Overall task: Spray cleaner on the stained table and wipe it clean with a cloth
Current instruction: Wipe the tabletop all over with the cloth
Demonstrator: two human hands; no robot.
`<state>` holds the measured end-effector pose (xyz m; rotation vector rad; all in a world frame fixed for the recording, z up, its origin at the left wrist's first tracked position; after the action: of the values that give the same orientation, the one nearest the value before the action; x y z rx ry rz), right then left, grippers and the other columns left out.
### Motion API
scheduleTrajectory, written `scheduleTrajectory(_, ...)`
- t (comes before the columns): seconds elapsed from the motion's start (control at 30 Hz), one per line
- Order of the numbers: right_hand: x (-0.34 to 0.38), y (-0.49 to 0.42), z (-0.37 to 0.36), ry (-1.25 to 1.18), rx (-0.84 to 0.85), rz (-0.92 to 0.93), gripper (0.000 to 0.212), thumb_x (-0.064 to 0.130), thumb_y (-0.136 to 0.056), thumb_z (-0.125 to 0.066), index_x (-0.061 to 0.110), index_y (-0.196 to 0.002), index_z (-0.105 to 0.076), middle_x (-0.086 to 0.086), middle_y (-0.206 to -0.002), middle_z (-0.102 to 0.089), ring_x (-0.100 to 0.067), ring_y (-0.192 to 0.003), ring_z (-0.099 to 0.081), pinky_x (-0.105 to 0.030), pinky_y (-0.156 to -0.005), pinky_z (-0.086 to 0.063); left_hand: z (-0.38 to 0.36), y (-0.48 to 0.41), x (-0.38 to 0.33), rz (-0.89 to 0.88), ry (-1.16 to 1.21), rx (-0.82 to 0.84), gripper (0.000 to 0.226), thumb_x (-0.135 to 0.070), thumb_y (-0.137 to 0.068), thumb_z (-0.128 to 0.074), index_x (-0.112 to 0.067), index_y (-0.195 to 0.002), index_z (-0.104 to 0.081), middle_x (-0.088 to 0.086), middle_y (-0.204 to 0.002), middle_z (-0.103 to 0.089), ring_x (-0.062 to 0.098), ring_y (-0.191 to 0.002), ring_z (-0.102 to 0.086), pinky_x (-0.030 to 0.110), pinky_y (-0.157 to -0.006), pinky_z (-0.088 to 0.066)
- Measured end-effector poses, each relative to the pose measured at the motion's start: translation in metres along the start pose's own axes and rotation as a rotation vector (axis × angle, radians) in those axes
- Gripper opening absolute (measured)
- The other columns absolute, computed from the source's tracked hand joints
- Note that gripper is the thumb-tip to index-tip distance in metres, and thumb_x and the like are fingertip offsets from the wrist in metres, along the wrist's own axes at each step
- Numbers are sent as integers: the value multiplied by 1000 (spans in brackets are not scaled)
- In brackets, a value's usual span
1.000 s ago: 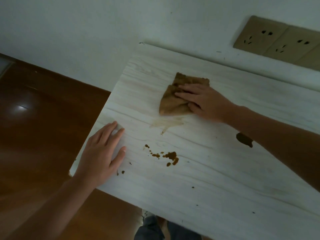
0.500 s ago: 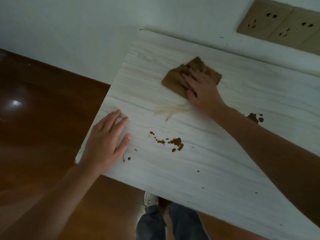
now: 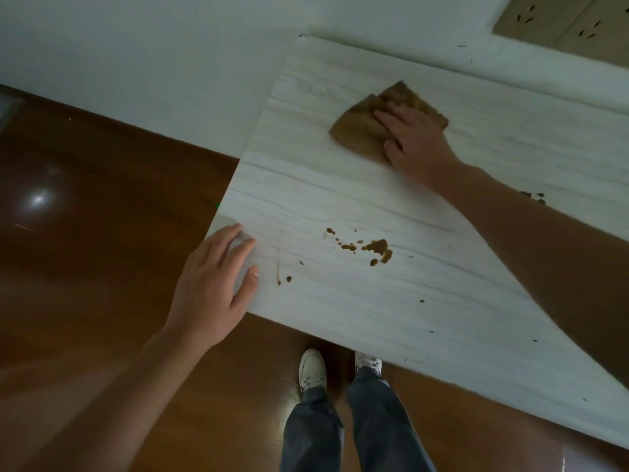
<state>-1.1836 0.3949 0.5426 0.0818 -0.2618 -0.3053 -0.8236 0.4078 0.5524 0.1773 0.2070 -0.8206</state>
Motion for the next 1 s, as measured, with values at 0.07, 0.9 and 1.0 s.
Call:
scheduleTrajectory(0.07,11,-4,-5,-44,-55,-149,56,26,-100,-38,19,-155,-31,-10,-164,-21,-31,-151,-16,-45,-123,-9,-1,5,-1,1,26,-15,53,-44,-103,-34,-14,-142,-53,8,-156,-44,26,-147,-39,40,-117,-37)
scheduleTrajectory(0.9,185,83,-52,-61,-16,161,53,25,-98,-38,31,-151,-40,-5,-162,-29,-32,-152,-16,-49,-124,-1,5,29,24,-111,157,-186,40,-32,-105,-46,-6,-130,-62,9,-145,-54,22,-141,-46,30,-115,-42)
scheduleTrajectory(1.0,214,132,-64,-38,87,391,55,29,-96,-32,33,-151,-39,-1,-162,-29,-28,-153,-15,-49,-125,-4,6,29,23,-117,180,-187,40,-32,-104,-46,-5,-128,-62,9,-145,-54,23,-141,-46,31,-116,-41)
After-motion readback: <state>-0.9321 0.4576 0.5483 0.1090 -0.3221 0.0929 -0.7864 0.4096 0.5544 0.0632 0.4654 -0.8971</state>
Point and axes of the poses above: each hand's wrist, its own y-axis away from the middle knuckle, its own z-axis out of the back of the hand, x = y × z, the point moved 10 cm from there along -y, towards the middle knuckle
